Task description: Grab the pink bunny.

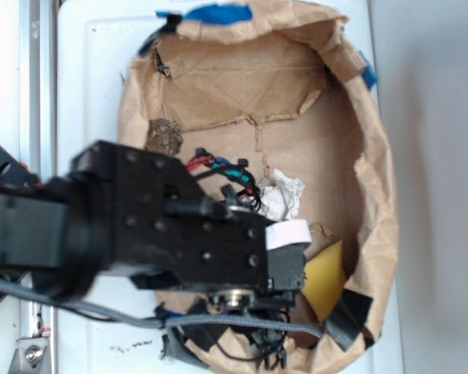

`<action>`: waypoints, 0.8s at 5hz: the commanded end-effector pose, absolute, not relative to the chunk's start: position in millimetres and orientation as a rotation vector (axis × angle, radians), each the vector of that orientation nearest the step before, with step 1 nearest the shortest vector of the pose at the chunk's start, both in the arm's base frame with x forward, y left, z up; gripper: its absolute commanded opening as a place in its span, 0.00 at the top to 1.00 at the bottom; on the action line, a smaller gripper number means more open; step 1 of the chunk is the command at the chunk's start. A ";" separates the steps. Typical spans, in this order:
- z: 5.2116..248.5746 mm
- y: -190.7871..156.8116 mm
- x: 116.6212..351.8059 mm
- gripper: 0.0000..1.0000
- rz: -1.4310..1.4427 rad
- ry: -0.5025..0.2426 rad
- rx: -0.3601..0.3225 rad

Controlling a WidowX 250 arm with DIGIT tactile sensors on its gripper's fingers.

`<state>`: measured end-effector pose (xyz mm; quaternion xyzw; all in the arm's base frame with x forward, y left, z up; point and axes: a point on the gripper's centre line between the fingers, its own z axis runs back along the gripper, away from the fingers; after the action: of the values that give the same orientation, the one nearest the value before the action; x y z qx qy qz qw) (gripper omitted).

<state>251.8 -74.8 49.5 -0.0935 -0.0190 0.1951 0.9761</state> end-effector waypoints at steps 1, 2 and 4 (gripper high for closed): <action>31.5 -53.9 246.4 0.00 0.427 -0.002 -0.101; 39.8 -48.4 247.3 1.00 0.409 -0.006 -0.086; 95.8 -3.7 242.1 1.00 0.413 -0.133 -0.113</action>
<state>242.2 -10.1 87.9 -0.0510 -0.0468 0.1969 0.9780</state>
